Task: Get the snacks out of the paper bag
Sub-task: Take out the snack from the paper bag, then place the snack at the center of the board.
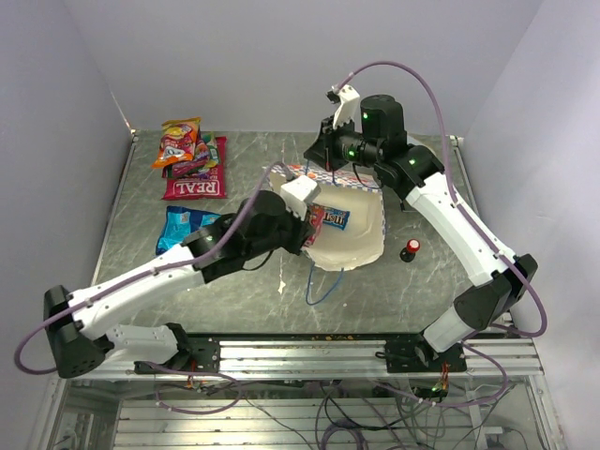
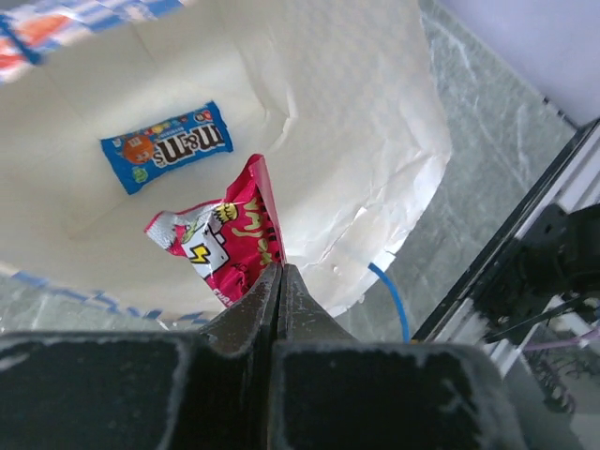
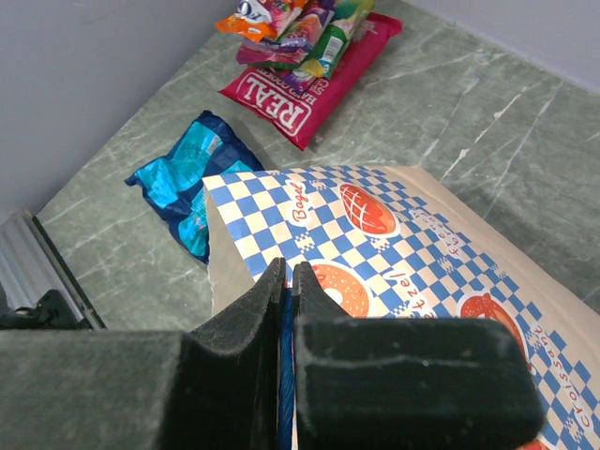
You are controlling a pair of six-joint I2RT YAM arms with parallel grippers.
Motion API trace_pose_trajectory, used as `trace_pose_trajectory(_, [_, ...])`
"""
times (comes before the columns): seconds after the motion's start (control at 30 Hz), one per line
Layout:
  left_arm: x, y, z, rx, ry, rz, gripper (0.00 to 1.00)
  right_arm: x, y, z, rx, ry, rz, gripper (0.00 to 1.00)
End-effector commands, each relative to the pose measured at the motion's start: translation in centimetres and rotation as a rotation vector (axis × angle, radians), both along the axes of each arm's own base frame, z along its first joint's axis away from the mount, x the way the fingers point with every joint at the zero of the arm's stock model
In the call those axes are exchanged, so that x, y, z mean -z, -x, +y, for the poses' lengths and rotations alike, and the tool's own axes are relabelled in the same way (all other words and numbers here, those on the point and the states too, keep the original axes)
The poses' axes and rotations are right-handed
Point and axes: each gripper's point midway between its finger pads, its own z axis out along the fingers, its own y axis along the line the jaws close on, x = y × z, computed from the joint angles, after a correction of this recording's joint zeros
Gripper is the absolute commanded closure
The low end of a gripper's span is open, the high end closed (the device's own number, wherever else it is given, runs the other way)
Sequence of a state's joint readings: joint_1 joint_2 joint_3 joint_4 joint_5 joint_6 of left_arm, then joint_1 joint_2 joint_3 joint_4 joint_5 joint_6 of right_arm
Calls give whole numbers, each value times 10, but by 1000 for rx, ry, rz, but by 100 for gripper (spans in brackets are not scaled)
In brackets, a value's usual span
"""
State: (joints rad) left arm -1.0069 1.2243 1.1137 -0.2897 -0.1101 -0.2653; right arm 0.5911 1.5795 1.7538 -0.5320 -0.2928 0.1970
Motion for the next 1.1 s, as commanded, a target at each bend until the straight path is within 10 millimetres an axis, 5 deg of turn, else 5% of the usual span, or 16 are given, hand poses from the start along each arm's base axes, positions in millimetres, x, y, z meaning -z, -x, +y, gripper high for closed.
trace_pose_trajectory(0.0, [-62, 0, 32, -143, 94, -13, 93, -4, -13, -5, 41, 25, -43, 100])
trace_pose_trajectory(0.23, [-131, -8, 82, -363, 152, -57, 93, 1, -14, -3, 28, 32, -33, 100])
trace_pose_trajectory(0.4, [-132, -28, 146, -693, 98, -86, 93, -1, -10, 1, 8, 13, -25, 100])
trace_pose_trajectory(0.63, [-81, -47, 224, -1053, 10, -3, 93, -3, -2, -2, -7, 12, -19, 100])
trace_pose_trajectory(1.07, [89, -91, 299, -1281, -247, 264, 93, -9, 22, 2, -75, -48, 23, 100])
